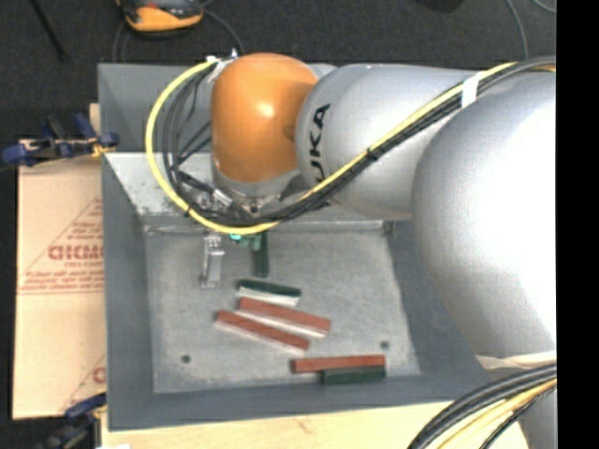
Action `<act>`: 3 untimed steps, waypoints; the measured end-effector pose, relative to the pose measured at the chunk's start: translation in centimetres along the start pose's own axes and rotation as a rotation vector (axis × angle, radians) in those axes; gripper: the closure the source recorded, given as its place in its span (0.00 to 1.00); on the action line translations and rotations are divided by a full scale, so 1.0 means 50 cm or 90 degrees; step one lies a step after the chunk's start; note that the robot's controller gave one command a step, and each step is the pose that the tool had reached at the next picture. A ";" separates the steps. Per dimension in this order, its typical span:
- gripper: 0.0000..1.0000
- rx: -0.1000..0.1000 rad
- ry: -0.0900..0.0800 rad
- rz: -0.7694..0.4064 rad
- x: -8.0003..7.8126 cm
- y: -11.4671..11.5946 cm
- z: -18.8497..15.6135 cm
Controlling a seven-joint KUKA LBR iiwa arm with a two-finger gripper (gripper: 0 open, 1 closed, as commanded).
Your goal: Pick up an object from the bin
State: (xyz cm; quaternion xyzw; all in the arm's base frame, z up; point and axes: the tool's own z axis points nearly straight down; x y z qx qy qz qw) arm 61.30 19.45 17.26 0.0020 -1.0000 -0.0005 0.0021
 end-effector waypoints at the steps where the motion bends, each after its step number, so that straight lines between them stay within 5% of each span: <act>1: 0.00 -0.001 -0.004 0.002 -0.002 -0.002 -0.009; 2: 0.00 0.000 -0.008 -0.203 -0.006 -0.077 0.076; 3: 0.00 0.000 -0.003 -0.260 -0.016 -0.126 0.074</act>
Offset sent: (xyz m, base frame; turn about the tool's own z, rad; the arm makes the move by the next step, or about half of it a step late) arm 0.0021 -0.0963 -0.1026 -0.7428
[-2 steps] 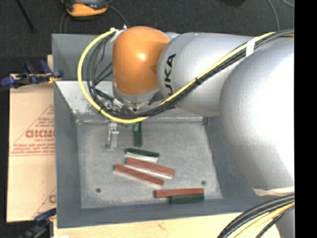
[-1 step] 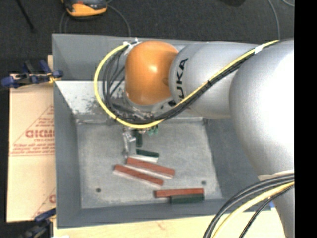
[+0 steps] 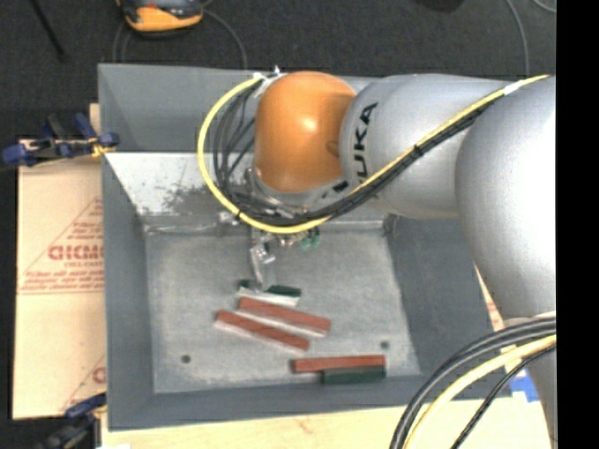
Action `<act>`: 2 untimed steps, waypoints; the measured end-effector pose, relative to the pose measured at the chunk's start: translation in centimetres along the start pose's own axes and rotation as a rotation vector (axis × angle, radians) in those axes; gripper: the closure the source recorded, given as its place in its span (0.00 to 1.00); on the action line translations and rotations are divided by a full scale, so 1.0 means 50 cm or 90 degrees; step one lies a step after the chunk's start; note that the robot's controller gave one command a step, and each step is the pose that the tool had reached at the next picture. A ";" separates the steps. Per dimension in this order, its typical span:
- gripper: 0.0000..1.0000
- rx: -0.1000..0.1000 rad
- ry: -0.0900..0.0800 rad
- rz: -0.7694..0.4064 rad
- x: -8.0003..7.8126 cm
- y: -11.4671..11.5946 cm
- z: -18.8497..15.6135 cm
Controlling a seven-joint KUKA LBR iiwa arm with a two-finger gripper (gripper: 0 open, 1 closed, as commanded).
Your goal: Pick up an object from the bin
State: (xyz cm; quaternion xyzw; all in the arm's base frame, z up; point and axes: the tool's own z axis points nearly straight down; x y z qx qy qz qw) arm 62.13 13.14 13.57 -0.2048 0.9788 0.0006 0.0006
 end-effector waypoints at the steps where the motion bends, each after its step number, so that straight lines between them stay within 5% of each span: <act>1: 0.00 0.002 -0.003 0.031 -0.011 -0.033 -0.008; 2: 0.00 0.002 -0.002 -0.301 -0.004 -0.083 0.077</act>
Offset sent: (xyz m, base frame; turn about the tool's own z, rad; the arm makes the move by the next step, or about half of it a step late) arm 0.0205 -0.0509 -0.0657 -0.6309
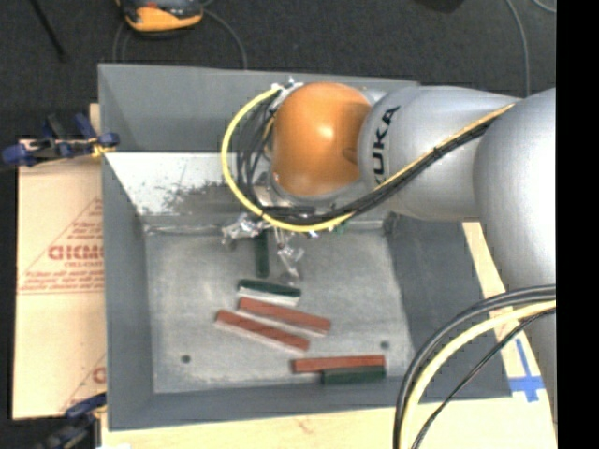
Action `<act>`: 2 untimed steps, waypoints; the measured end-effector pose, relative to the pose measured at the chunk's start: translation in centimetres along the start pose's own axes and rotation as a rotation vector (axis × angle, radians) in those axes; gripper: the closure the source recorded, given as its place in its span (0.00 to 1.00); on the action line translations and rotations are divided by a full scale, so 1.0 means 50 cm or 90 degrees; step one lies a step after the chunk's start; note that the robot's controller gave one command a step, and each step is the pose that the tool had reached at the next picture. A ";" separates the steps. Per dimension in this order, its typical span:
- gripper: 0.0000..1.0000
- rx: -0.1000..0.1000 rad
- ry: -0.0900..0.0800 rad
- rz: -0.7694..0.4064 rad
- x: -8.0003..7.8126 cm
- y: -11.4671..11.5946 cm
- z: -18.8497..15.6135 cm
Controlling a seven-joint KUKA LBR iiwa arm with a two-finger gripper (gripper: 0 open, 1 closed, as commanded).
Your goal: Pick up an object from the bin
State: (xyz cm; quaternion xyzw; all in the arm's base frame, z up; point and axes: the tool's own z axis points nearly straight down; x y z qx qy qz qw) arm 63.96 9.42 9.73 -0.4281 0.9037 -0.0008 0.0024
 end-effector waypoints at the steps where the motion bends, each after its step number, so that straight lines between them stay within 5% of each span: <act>1: 1.00 -0.001 -0.001 -0.155 0.017 -0.021 0.050; 2: 1.00 -0.001 -0.001 -0.155 0.017 -0.020 0.050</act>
Offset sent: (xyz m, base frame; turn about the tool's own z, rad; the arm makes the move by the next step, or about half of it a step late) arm 0.0000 0.0000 0.0000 0.0000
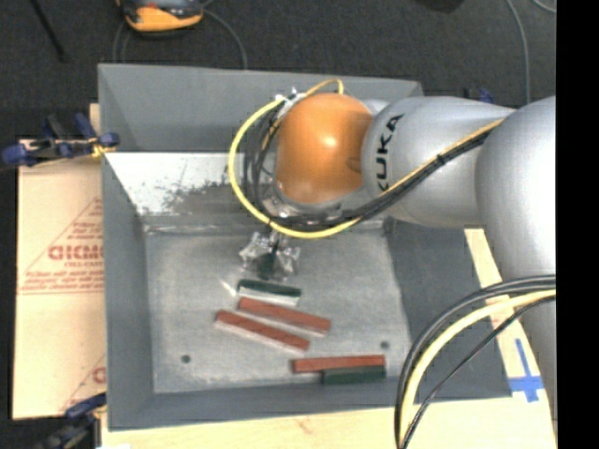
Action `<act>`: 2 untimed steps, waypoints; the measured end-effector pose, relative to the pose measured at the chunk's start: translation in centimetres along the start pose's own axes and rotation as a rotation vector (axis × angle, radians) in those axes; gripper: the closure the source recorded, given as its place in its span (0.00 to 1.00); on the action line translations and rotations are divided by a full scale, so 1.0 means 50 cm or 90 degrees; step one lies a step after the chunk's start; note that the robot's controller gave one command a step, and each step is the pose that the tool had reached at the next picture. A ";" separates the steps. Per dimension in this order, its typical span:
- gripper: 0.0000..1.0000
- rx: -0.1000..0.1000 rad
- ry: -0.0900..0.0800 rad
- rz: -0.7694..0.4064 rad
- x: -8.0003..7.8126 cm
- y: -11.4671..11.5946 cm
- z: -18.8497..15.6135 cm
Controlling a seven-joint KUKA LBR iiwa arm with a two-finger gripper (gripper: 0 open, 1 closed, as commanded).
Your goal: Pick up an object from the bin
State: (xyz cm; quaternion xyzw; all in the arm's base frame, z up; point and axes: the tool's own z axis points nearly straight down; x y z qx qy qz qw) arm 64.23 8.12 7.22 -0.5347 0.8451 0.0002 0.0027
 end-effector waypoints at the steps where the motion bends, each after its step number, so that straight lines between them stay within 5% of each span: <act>1: 1.00 -0.001 0.000 0.001 0.000 0.001 -0.005; 2: 1.00 -0.001 0.000 0.002 0.000 0.000 -0.023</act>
Offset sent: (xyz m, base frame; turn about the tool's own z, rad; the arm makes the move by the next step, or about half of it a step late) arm 0.0002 0.0000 0.0199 0.0000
